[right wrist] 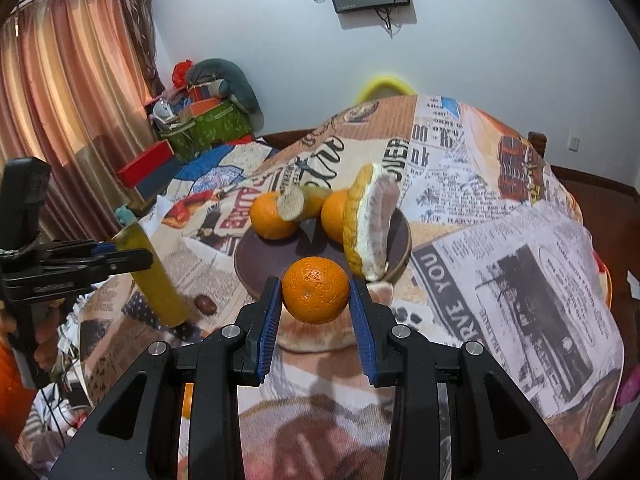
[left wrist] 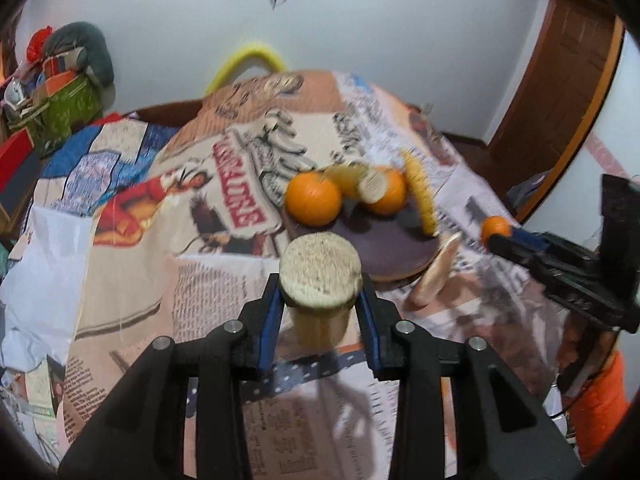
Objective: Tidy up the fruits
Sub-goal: 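Lift the yellow fruit with the left gripper while the right gripper grasps a mandarin, then lower the yellow fruit and mandarin onto the dark plate and open both grippers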
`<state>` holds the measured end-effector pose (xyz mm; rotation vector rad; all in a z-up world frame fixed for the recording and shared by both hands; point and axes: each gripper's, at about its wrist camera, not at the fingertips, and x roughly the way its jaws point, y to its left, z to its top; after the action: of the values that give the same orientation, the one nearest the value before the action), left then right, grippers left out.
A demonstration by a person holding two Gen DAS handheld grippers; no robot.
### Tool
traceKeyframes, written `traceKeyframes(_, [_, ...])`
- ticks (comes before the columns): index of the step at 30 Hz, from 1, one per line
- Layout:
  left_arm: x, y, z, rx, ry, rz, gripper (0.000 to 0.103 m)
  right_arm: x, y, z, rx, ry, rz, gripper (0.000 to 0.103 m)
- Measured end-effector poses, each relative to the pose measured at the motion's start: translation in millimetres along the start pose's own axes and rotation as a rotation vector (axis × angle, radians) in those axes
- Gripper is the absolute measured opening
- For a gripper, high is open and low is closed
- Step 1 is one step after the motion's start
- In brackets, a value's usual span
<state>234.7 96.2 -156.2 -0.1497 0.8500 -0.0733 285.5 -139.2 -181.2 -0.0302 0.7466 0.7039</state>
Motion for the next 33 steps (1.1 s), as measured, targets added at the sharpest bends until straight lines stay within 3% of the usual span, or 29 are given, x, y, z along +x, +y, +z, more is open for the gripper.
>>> traceKeyframes(8, [3, -30, 30, -0.009, -0.069, -0.099, 0.035, 7, 2, 13, -0.025, -0.026, -0.009, 0.032])
traceKeyframes(19, [54, -59, 51, -0.057, -0.050, -0.187, 0.035, 14, -1, 14, -0.051, -0.027, -0.016, 0.032])
traceKeyframes(29, [95, -28, 40, -0.208, 0.052, -0.237, 0.036, 27, -10, 13, -0.056, -0.004, -0.028, 0.032])
traceKeyframes(33, [94, -20, 39, -0.200, 0.047, -0.194, 0.040, 35, -8, 15, -0.061, 0.003, -0.020, 0.032])
